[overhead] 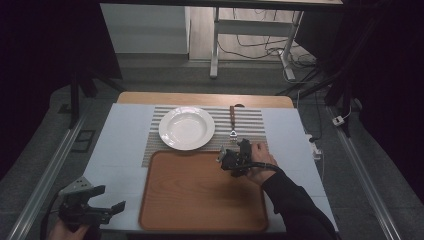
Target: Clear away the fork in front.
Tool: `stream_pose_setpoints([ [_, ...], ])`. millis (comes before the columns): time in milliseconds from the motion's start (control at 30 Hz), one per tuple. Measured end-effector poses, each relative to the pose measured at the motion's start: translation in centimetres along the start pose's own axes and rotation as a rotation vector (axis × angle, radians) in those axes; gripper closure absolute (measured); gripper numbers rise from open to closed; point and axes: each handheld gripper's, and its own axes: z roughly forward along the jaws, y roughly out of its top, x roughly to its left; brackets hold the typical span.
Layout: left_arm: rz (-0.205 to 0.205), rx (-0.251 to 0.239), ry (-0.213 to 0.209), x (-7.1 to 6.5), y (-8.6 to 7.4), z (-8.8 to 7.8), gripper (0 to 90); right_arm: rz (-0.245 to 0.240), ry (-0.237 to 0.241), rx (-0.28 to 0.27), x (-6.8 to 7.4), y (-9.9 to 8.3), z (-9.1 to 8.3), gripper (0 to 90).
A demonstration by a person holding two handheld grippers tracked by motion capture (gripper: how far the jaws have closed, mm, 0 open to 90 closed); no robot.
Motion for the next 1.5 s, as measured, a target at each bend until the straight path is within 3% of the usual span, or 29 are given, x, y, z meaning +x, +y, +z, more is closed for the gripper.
stream_pose_setpoints([
  [167, -0.001, 0.0, -0.003, 0.0, 0.0, 0.0, 2.4, 0.031, 0.017, 0.012, -1.6, 0.1, 1.2, 30.7],
  [333, -0.002, 0.0, -0.003, 0.0, 0.0, 0.0, 2.4, 0.027, 0.025, 0.017, -2.8, 0.2, 2.1, 34.5],
  [400, -0.003, 0.0, -0.005, 0.1, 0.0, 0.0, 2.4, 0.03, 0.052, 0.009, -3.6, 0.4, 2.7, 38.3],
  [433, -0.003, 0.0, -0.005, 0.1, 0.0, 0.0, 2.4, 0.016, 0.037, 0.016, -3.8, 0.5, 2.8, 39.2],
  [467, -0.003, 0.0, -0.005, 0.1, 0.0, 0.0, 2.3, 0.026, 0.06, 0.012, -4.0, 0.6, 3.1, 40.6],
  [533, -0.003, 0.0, -0.005, 0.1, 0.0, 0.0, 2.4, 0.02, 0.048, 0.023, -4.2, 0.9, 3.5, 43.9],
  [567, -0.003, 0.0, -0.005, 0.1, 0.0, 0.0, 2.4, 0.014, 0.068, 0.035, -4.3, 1.0, 3.7, 45.0],
  [600, -0.004, 0.0, -0.006, 0.1, 0.0, 0.0, 2.4, -0.002, 0.048, 0.052, -4.3, 1.1, 3.9, 46.0],
  [867, -0.003, 0.004, -0.005, 0.1, 0.0, 0.0, 2.4, -0.021, 0.086, 0.083, -3.7, 1.4, 6.0, 50.7],
  [900, -0.003, 0.006, -0.006, 0.1, 0.0, 0.0, 2.4, -0.037, 0.058, 0.089, -3.5, 1.5, 6.4, 53.3],
  [933, -0.003, 0.006, -0.006, 0.1, 0.0, 0.0, 2.4, -0.029, 0.075, 0.089, -3.5, 1.5, 6.6, 54.2],
  [967, -0.003, 0.007, -0.007, 0.1, 0.0, 0.0, 2.4, -0.034, 0.056, 0.082, -3.4, 1.5, 6.9, 55.0],
  [1000, -0.003, 0.007, -0.007, 0.1, 0.0, 0.0, 2.4, -0.047, 0.066, 0.084, -3.4, 1.6, 7.1, 55.8],
  [1033, -0.003, 0.007, -0.006, 0.1, 0.0, 0.0, 2.4, -0.079, 0.03, 0.087, -3.3, 1.7, 7.3, 56.9],
  [1067, -0.003, 0.007, -0.006, 0.1, 0.0, 0.0, 2.4, -0.075, 0.045, 0.072, -3.2, 1.7, 7.7, 57.8],
  [1133, -0.003, 0.007, -0.008, 0.1, 0.0, 0.0, 2.4, -0.103, 0.016, 0.098, -2.9, 1.9, 8.0, 59.6],
  [1167, -0.003, 0.007, -0.008, 0.1, 0.0, 0.0, 2.4, -0.107, 0.036, 0.092, -2.8, 1.8, 8.3, 62.1],
  [1200, -0.003, 0.007, -0.007, 0.1, 0.0, 0.0, 2.4, -0.127, -0.008, 0.108, -2.5, 1.9, 8.4, 64.4],
  [1267, -0.003, 0.007, -0.007, 0.1, 0.0, 0.0, 2.4, -0.125, -0.016, 0.094, -2.4, 1.9, 8.7, 66.2],
  [1333, -0.002, 0.007, -0.007, 0.1, 0.0, 0.0, 2.5, -0.141, -0.045, 0.122, -1.9, 1.9, 8.9, 75.7],
  [1367, -0.002, 0.007, -0.007, 0.1, 0.0, 0.0, 2.5, -0.146, -0.022, 0.125, -1.8, 1.9, 9.0, 80.1],
  [1400, -0.002, 0.007, -0.007, 0.1, 0.0, 0.0, 2.5, -0.157, -0.084, 0.119, -1.3, 1.8, 9.2, 83.8],
  [1467, 0.0, 0.007, -0.009, 0.0, 0.0, 0.0, 2.5, -0.169, -0.106, 0.143, -0.9, 1.8, 9.2, 86.8],
  [1500, 0.0, 0.007, -0.008, 0.0, 0.0, 0.0, 2.5, -0.18, -0.166, 0.132, -0.7, 1.8, 9.2, 87.7],
])
